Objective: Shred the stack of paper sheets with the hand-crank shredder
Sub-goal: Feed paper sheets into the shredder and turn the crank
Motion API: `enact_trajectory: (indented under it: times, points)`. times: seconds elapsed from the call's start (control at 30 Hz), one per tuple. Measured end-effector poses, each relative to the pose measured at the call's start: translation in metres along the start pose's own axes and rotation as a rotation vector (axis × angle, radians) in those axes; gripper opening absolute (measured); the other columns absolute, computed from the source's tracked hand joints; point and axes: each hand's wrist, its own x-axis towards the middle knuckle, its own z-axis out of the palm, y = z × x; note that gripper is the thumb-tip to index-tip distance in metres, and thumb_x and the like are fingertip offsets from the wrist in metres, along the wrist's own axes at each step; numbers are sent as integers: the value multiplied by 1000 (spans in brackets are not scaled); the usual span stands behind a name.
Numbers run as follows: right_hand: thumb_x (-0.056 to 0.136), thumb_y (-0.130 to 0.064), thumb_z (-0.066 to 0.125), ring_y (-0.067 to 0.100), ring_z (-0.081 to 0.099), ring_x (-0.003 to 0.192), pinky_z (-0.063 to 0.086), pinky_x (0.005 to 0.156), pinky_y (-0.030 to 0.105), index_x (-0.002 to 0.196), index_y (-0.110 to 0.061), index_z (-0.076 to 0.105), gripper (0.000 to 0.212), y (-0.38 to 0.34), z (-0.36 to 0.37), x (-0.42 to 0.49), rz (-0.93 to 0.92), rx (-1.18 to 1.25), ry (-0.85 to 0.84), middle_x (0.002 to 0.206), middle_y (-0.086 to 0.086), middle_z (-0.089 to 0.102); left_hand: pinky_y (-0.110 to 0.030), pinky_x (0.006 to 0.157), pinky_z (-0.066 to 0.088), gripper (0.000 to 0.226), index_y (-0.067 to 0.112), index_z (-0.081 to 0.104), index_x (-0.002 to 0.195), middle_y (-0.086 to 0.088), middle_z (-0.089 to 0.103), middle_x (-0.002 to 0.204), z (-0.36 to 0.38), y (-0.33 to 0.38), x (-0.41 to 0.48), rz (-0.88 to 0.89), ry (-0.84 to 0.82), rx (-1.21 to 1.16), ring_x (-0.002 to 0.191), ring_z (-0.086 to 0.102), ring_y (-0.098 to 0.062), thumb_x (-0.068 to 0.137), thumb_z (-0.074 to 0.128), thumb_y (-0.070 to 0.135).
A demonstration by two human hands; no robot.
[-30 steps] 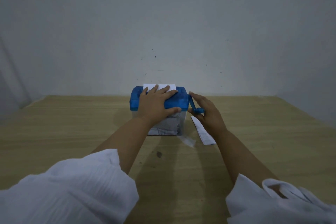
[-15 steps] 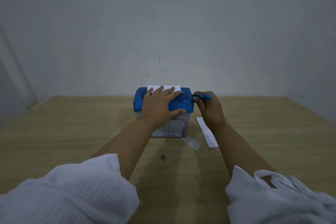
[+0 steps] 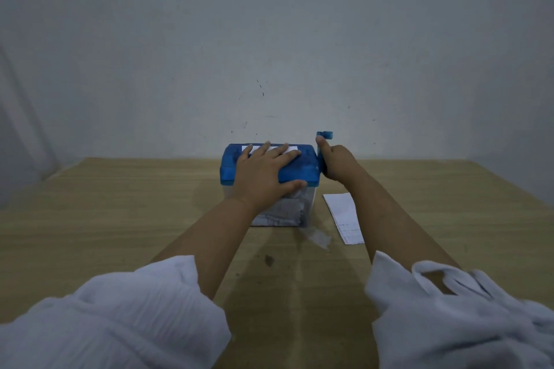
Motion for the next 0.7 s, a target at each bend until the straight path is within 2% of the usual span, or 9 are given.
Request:
enact_trajectory:
  times: [0.03, 0.13, 0.2, 0.27, 0.37, 0.47, 0.53, 0.6, 0.7]
  points:
    - [98, -18, 42, 20, 53, 73, 40, 68, 27, 136, -11, 37, 38, 1, -1, 4, 63, 19, -15, 91, 17, 54, -42, 115, 5, 63, 42, 30, 143, 14, 29, 152, 0, 1, 0, 0, 0, 0, 143, 19, -17, 86, 44, 65]
    - [101, -38, 35, 14, 40, 36, 32, 40, 23, 76, -7, 45, 41, -3, 0, 6, 153, 178, -91, 43, 6, 49, -43, 115, 5, 63, 41, 31, 142, 13, 30, 152, -1, 0, 0, 1, 2, 0, 143, 20, -17, 86, 44, 65]
    - [100, -43, 32, 19, 37, 42, 27, 41, 24, 69, -9, 39, 47, -4, 3, 8, 165, 168, -29, 37, 3, 42, -43, 115, 5, 62, 41, 32, 142, 13, 31, 151, -1, 0, 0, 4, 15, -1, 143, 21, -17, 86, 45, 64]
    - [101, -40, 33, 24, 44, 61, 26, 48, 28, 72, -6, 44, 46, 6, 10, 5, -17, -83, 191, 60, 8, 49, -42, 115, 5, 62, 40, 33, 142, 13, 32, 151, -1, 0, -1, 6, 26, -11, 143, 21, -17, 85, 46, 64]
    - [100, -33, 39, 15, 50, 85, 38, 69, 24, 96, -4, 57, 34, 28, 21, -12, -384, 84, 424, 98, 10, 56, -41, 115, 4, 62, 40, 33, 142, 13, 32, 151, -1, 1, -2, 6, 24, -29, 143, 21, -16, 85, 46, 64]
    - [98, -38, 36, 9, 47, 114, 37, 97, 21, 118, -10, 59, 41, 49, 25, -23, -588, 76, 330, 122, 3, 56, -41, 115, 5, 63, 41, 33, 142, 14, 31, 151, -2, 1, -2, 10, 24, -20, 143, 21, -16, 85, 45, 65]
    - [100, -38, 36, 9, 26, 138, 25, 109, 24, 135, -18, 48, 42, 58, 18, -23, -572, -9, 215, 144, -6, 41, -41, 115, 4, 63, 41, 33, 142, 14, 31, 151, -2, 1, -2, 11, 22, -19, 143, 20, -16, 85, 45, 65]
    - [98, -40, 34, 8, -1, 144, 15, 112, 27, 143, -25, 33, 48, 67, 11, -18, -590, -147, 134, 153, -16, 18, -41, 116, 3, 63, 41, 32, 142, 14, 30, 151, -2, 1, -3, 11, 19, -18, 143, 19, -15, 85, 45, 65]
    - [94, -45, 32, 8, -10, 143, 16, 113, 32, 142, -25, 35, 52, 69, 9, -12, -674, -210, 172, 150, -21, 13, -40, 115, 3, 63, 41, 31, 142, 14, 30, 151, -2, 1, -2, 12, 24, -14, 143, 19, -15, 85, 44, 65]
